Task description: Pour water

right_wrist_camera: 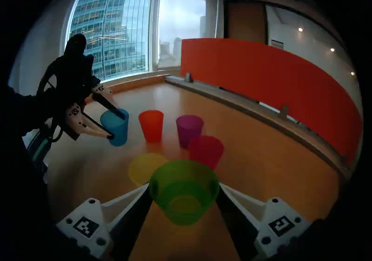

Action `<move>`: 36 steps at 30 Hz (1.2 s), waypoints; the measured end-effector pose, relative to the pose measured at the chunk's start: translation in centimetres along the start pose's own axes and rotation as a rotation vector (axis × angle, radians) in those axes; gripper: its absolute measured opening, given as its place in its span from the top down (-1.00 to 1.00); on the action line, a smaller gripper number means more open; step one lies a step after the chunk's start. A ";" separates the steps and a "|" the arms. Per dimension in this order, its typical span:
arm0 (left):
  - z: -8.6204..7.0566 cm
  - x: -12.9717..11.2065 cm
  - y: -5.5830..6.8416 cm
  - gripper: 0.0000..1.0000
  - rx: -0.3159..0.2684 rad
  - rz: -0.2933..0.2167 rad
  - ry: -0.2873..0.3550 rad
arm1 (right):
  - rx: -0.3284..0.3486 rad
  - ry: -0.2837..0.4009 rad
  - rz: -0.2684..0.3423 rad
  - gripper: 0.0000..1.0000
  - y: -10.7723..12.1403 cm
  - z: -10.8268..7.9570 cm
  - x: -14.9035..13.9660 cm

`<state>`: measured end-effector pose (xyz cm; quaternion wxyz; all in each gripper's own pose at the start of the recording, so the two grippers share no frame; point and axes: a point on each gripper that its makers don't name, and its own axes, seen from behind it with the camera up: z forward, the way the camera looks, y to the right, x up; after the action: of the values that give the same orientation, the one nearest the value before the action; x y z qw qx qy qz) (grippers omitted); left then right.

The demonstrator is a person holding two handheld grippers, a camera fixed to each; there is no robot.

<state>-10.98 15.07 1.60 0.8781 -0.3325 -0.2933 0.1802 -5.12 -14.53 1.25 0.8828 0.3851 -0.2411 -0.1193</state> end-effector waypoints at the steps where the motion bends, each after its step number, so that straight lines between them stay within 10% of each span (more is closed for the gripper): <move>1: 0.1 -0.2 0.0 -0.76 -0.003 -0.002 -0.008 | 0.002 -0.005 0.000 -0.82 0.0 0.1 -0.2; 36: 1.9 -4.0 -0.8 -0.76 -0.040 -0.060 -0.087 | 0.025 -0.098 0.010 -0.82 -0.9 2.5 -4.8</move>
<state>-15.16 13.35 1.75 0.8627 -0.3327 -0.3446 0.1622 -10.57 -14.75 0.47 0.8656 0.3885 -0.2875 -0.1309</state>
